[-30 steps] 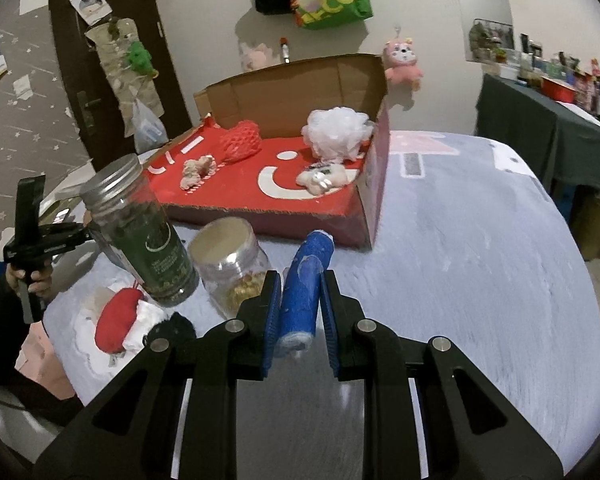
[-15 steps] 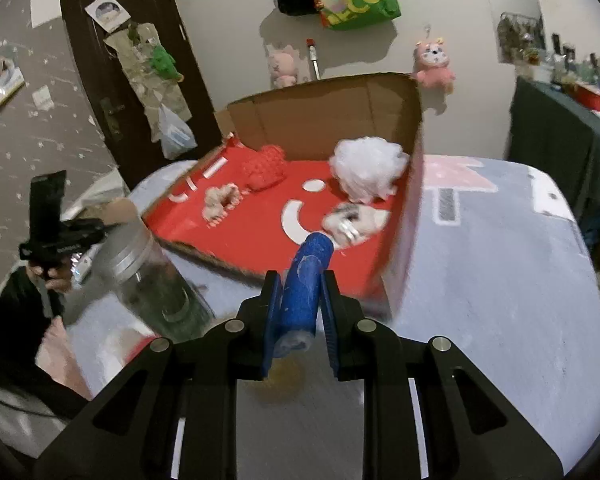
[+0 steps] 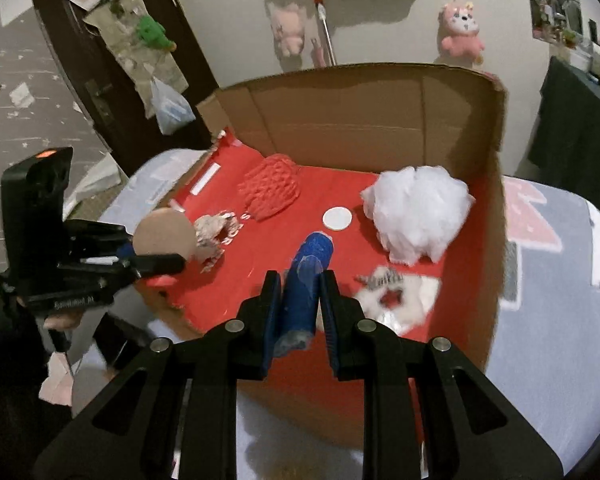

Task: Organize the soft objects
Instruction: 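Carry the blue cylinder and beige pad over the cardboard box with both tools, then open both tools to release the cylinder and pad into the box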

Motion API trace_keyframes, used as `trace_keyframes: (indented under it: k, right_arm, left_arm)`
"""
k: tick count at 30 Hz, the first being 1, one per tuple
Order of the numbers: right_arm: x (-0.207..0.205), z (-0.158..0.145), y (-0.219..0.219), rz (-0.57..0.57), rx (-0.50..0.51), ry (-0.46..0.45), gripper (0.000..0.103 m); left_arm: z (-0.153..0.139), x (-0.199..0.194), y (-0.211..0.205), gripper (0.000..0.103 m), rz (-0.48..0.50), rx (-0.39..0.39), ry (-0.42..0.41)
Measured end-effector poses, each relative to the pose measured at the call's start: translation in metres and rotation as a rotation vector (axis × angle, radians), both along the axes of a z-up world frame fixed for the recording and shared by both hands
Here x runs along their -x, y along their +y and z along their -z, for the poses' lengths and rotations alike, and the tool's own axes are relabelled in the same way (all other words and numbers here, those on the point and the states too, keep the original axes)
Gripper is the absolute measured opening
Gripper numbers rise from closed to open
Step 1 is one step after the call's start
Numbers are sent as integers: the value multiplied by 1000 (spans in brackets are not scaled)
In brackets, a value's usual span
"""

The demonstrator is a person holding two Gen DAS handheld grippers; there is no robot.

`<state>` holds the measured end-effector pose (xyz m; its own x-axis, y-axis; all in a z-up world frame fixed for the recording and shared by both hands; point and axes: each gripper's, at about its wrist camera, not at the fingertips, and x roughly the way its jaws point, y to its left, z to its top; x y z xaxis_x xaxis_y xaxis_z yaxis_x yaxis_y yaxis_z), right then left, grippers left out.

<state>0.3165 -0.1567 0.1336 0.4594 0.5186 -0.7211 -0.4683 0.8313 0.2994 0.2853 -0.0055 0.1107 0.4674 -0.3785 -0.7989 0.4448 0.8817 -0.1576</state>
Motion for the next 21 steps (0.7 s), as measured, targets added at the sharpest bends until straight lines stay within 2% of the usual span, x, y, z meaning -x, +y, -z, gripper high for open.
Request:
trace_keyframes:
  k: [6, 11, 15, 21]
  right_arm:
    - [-46, 17, 31, -12, 111, 86, 19]
    - [-71, 30, 42, -10, 171, 127, 19]
    - [-80, 35, 45, -6, 183, 140, 19]
    - [-90, 47, 45, 24, 171, 183, 19]
  left_arm:
    - [21, -40, -20, 11, 11, -44, 101]
    - [34, -59, -33, 11, 17, -79, 142]
    - [42, -68, -37, 11, 16, -105, 154]
    - [48, -77, -32, 12, -6, -100, 175]
